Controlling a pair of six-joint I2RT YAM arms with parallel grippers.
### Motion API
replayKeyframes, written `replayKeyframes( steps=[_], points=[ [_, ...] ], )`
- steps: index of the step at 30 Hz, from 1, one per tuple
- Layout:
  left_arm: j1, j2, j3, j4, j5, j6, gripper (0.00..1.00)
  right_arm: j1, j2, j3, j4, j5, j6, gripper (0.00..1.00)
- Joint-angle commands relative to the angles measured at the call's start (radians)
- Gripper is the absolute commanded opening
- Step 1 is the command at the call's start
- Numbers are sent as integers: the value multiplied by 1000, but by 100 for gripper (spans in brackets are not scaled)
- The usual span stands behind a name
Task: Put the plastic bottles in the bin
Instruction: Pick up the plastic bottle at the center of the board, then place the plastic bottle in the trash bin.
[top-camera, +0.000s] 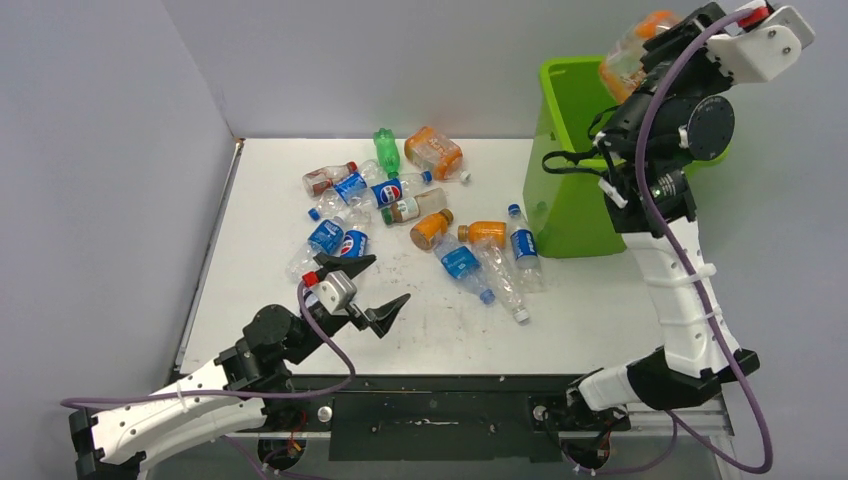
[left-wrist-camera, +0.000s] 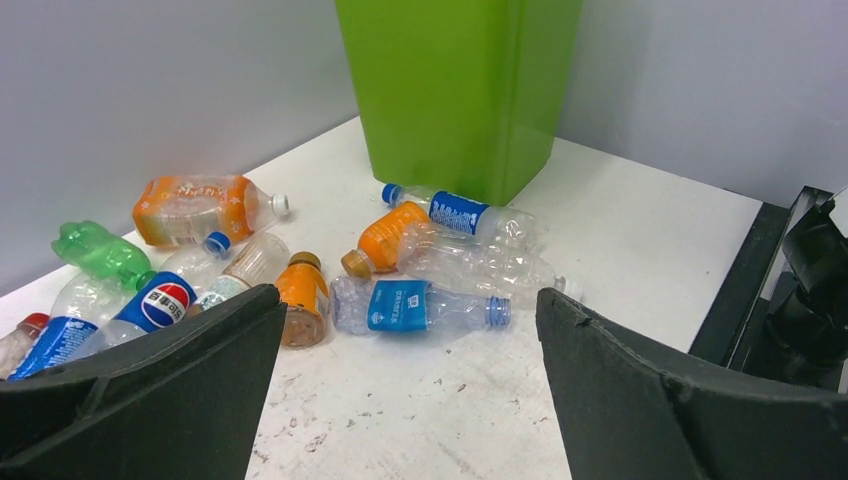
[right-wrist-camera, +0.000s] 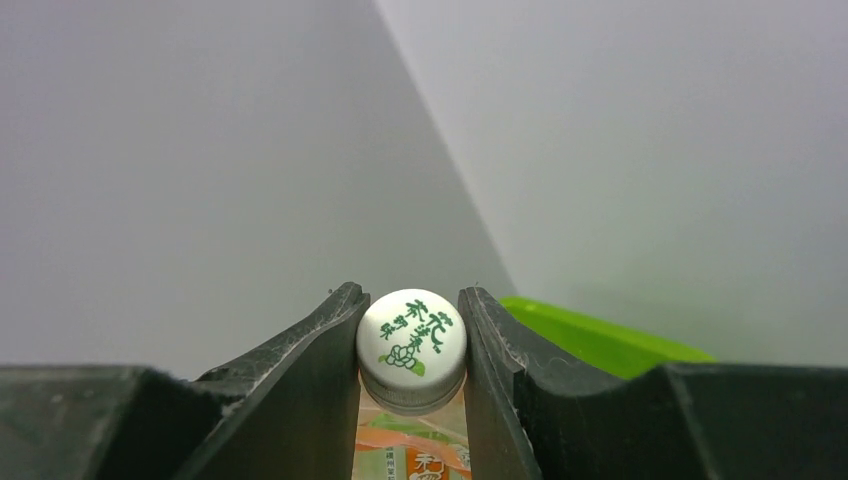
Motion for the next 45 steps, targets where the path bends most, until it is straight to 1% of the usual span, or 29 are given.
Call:
replayKeyframes(
  steps=[1, 3, 4, 8, 10, 11, 12, 13, 15, 16, 17, 18, 19, 20, 21, 25, 28, 31, 34, 39, 42, 45],
  points=[
    [-9, 21, 21, 15, -24, 5, 96, -138, 71, 49, -18, -27, 80, 5],
    [-13, 29, 22, 9, -33, 9, 96, -184, 105, 55, -35, -35, 124, 5],
    [-15, 32, 24, 6, -37, 13, 96, -218, 121, 59, -84, -53, 174, 5],
    [-28, 35, 28, -6, -64, 24, 96, -391, 181, 74, -319, -151, 491, 5],
    [-31, 37, 30, -7, -79, 26, 96, -466, 199, 56, -408, -204, 613, 5],
    [-32, 38, 31, -7, -85, 29, 96, -492, 203, 40, -422, -223, 642, 5],
    [-33, 39, 32, -10, -92, 30, 96, -509, 207, 24, -430, -235, 653, 8],
    [-33, 41, 34, -12, -99, 31, 96, -515, 209, 10, -430, -253, 655, 23],
    [-33, 44, 36, -11, -117, 33, 96, -517, 209, -5, -427, -305, 659, 68],
    [-33, 47, 36, -9, -131, 31, 96, -513, 211, 2, -427, -323, 670, 80],
    [-33, 48, 36, -6, -143, 29, 96, -500, 212, 16, -427, -335, 674, 88],
    [-33, 49, 36, -4, -156, 26, 96, -480, 215, 35, -423, -328, 663, 94],
    [-33, 50, 37, -3, -167, 22, 96, -450, 221, 72, -415, -318, 640, 98],
    [-33, 50, 38, -3, -178, 18, 96, -417, 227, 100, -403, -308, 607, 92],
    [-33, 49, 38, -2, -193, 15, 96, -375, 228, 122, -385, -294, 570, 90],
    [-33, 45, 41, -11, -233, 11, 96, -207, 213, 192, -361, -255, 484, 90],
    [-33, 42, 46, -23, -249, 14, 96, -55, 142, 156, -381, -282, 464, 90],
    [-33, 39, 45, -29, -256, 19, 96, 78, -1, -38, -348, -364, 466, 90],
    [-33, 45, 42, -29, -251, 29, 96, 164, -136, -260, -355, -465, 541, 90],
    [-33, 68, 53, -56, -223, 51, 96, 250, -283, -572, -446, -595, 622, 91],
    [-33, 78, 66, -77, -229, 54, 96, 284, -363, -785, -475, -625, 656, 92],
    [-33, 70, 71, -91, -238, 57, 96, 300, -437, -961, -519, -608, 702, 92]
  ],
)
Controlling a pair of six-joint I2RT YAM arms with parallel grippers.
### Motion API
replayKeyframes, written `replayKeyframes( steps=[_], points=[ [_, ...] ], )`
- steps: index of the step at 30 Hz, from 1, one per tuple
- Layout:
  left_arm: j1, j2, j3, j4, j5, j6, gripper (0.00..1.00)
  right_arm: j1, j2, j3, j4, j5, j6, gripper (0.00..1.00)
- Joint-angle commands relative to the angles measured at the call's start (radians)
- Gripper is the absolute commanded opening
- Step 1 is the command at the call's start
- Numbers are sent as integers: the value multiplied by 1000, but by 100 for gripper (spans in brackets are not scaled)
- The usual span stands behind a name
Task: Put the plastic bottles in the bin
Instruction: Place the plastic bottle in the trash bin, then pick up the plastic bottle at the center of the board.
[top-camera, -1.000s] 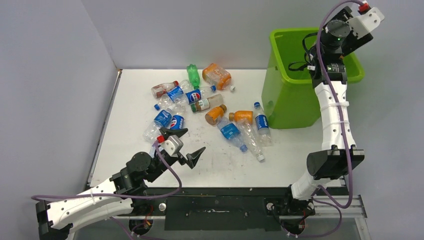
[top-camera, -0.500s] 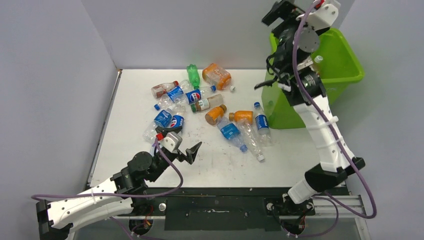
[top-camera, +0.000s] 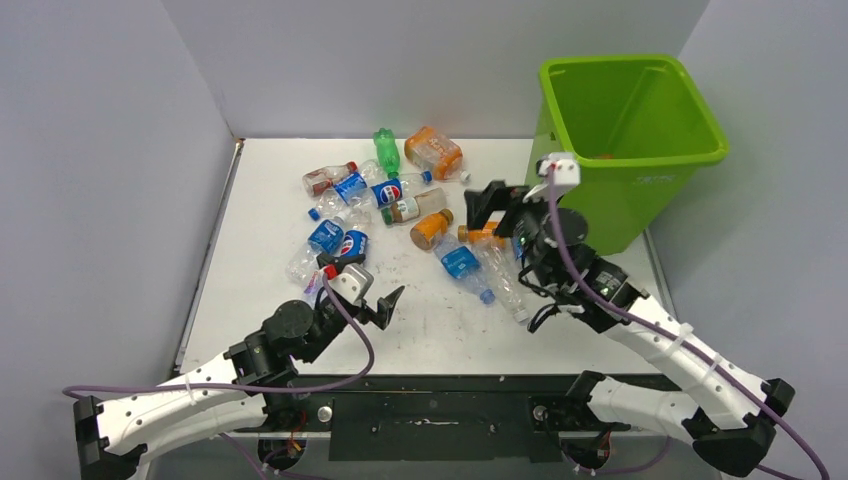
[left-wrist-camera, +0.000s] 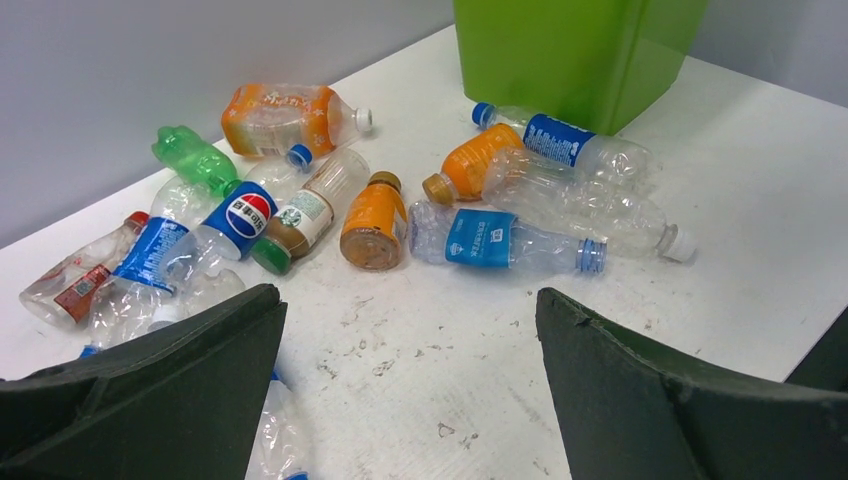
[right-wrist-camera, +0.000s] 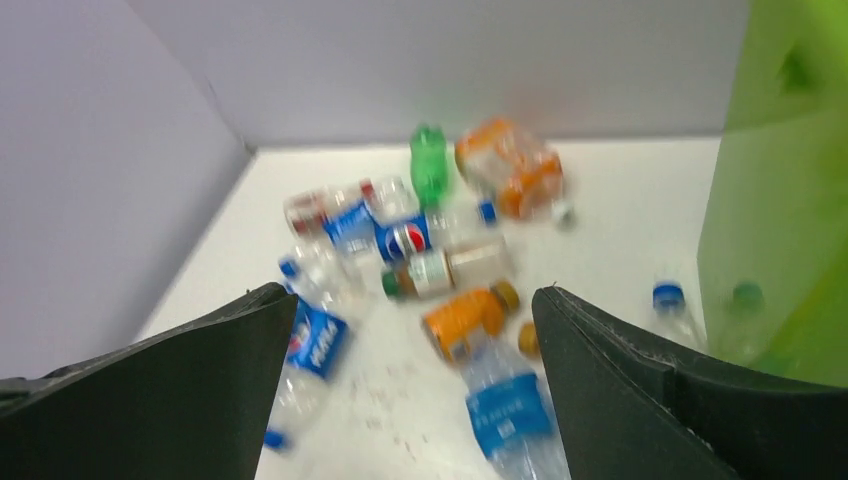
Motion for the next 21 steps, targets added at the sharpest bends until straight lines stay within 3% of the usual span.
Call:
replayKeyframes(
  steps=[1, 6, 13, 21],
  points=[
    [-5, -16, 57, -9, -4, 20, 96, 20, -70, -216, -89, -39, 93, 92],
    [-4, -45, 45, 2, -9, 47, 96, 18, -201, -507, -92, -29, 169, 93],
    [-3, -6, 54, -10, -3, 59, 96, -12, -253, -680, -145, 64, 274, 93],
    [-3, 23, 68, -36, 24, 52, 96, -190, -189, -776, -52, -131, 272, 98]
  ],
)
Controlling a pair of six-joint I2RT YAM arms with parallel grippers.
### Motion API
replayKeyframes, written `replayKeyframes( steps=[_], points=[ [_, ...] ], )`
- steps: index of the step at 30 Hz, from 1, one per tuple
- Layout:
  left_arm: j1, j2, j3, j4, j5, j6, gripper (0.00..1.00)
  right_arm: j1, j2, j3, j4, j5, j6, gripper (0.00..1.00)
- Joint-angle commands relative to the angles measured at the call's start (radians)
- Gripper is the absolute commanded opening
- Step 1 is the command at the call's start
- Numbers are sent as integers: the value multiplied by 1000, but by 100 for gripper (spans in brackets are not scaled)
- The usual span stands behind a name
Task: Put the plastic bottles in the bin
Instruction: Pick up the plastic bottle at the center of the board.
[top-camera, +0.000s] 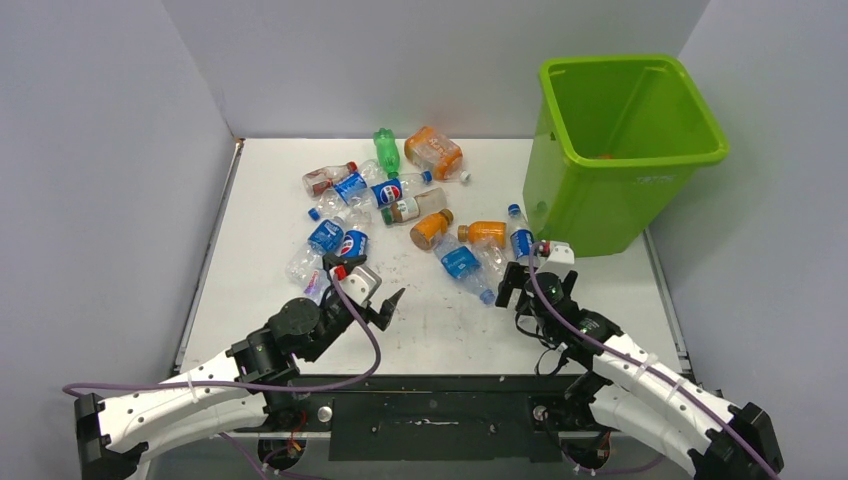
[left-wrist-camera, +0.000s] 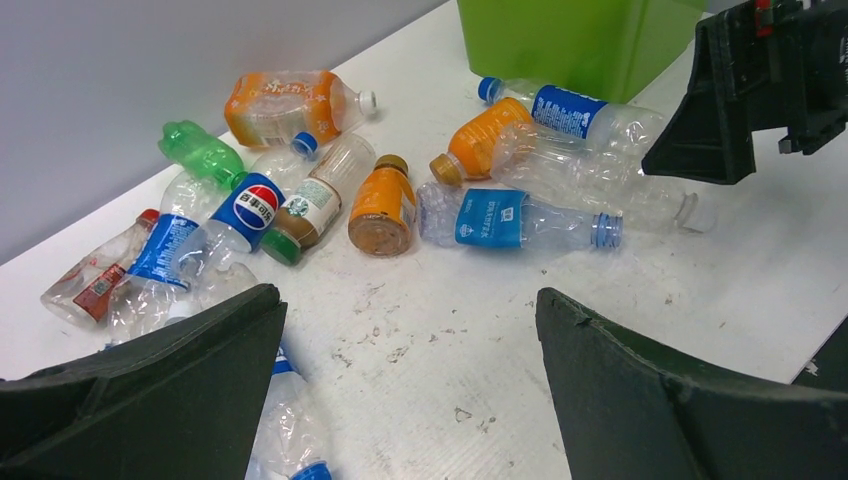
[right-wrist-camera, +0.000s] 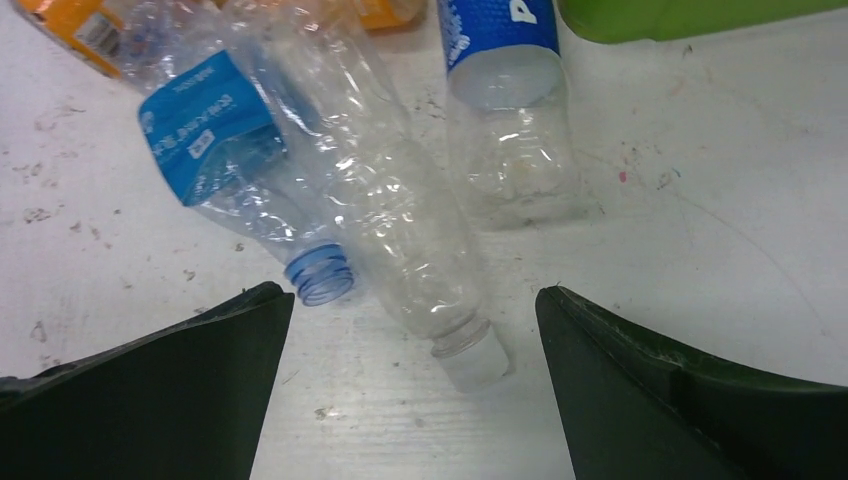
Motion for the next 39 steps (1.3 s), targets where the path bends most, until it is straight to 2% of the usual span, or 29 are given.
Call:
replayKeyframes(
  steps=[1, 9, 16, 21, 26, 33, 39],
  points=[
    [-4, -3, 54, 4, 21, 6, 96, -62, 31, -52, 93, -97, 29, 98],
    [-5, -2, 52, 6, 57, 1, 96, -64, 115, -90, 164, -147, 46, 99],
    [-5, -2, 57, 4, 63, -2, 96, -64, 155, -127, 236, -213, 69, 88],
    [-5, -1, 57, 1, 69, -2, 96, -64, 160, -130, 249, -228, 59, 86],
    [-5, 3, 58, 0, 79, -2, 96, -65, 218, -141, 270, -232, 62, 66],
    [-5, 6, 63, -8, 82, -3, 96, -64, 311, -111, 255, -213, 72, 61],
    [-5, 0, 59, 2, 71, 2, 96, -57, 281, -95, 212, -212, 72, 33]
  ],
)
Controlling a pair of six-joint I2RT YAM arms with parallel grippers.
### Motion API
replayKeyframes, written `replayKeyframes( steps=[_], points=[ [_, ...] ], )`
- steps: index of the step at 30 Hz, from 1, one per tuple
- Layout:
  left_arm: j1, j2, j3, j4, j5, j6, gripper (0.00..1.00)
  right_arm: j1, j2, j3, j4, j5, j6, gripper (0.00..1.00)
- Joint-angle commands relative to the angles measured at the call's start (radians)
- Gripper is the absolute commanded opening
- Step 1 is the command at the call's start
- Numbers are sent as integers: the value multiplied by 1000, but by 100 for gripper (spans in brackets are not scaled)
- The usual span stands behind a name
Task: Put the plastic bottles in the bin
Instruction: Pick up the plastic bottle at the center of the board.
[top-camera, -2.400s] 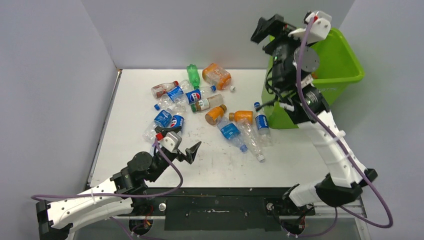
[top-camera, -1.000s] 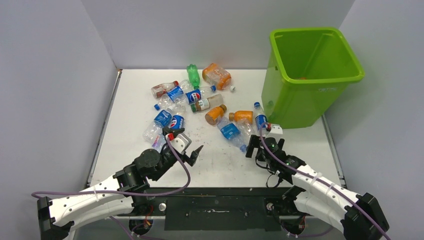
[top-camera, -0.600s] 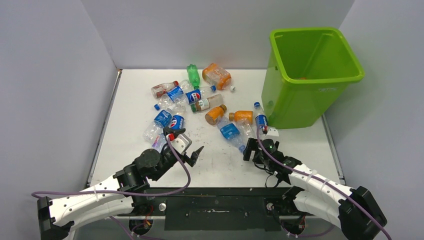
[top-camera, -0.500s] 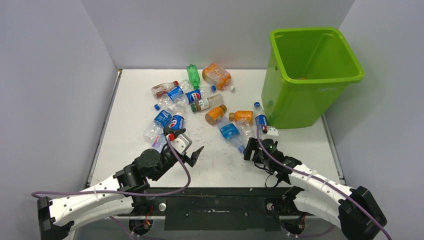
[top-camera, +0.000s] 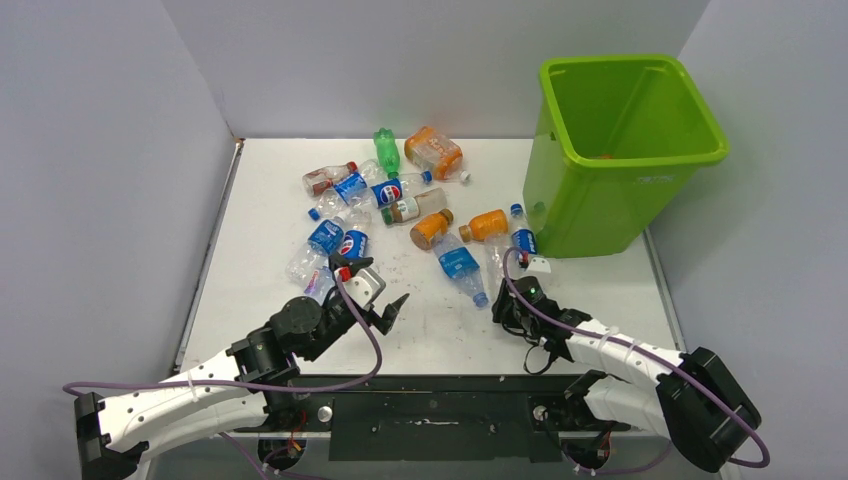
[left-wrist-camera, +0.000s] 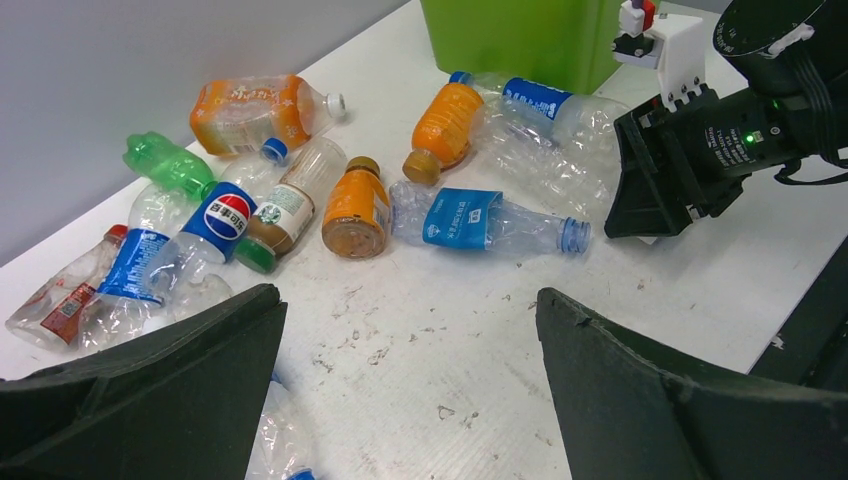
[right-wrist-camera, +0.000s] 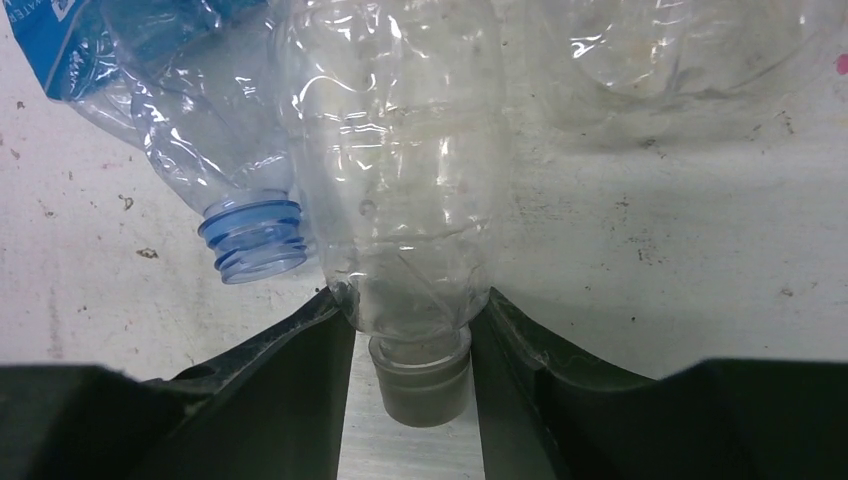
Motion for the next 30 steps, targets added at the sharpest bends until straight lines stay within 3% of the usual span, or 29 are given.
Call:
replayKeyframes(
  steps=[1, 7, 14, 17, 24, 30],
  points=[
    [-5, -13, 44, 33, -15, 2, 96, 10, -41, 43, -71, 13, 13, 29],
    [-4, -81, 4, 109, -92, 12, 96, 91, -223, 196, -306, 24, -16, 5],
    [-4, -188, -70, 207, -15, 94, 96, 120, -206, 493, -553, -237, -126, 5],
    [-5, -184, -32, 208, -4, 93, 96, 125, -189, 585, -627, -358, -164, 5],
    [-11, -99, 195, -185, 350, 386, 96, 127, -179, 730, -783, -484, -229, 5],
    [-49, -1, 233, -308, 262, 819, 96, 127, -146, 770, -848, -587, -276, 5]
  ],
)
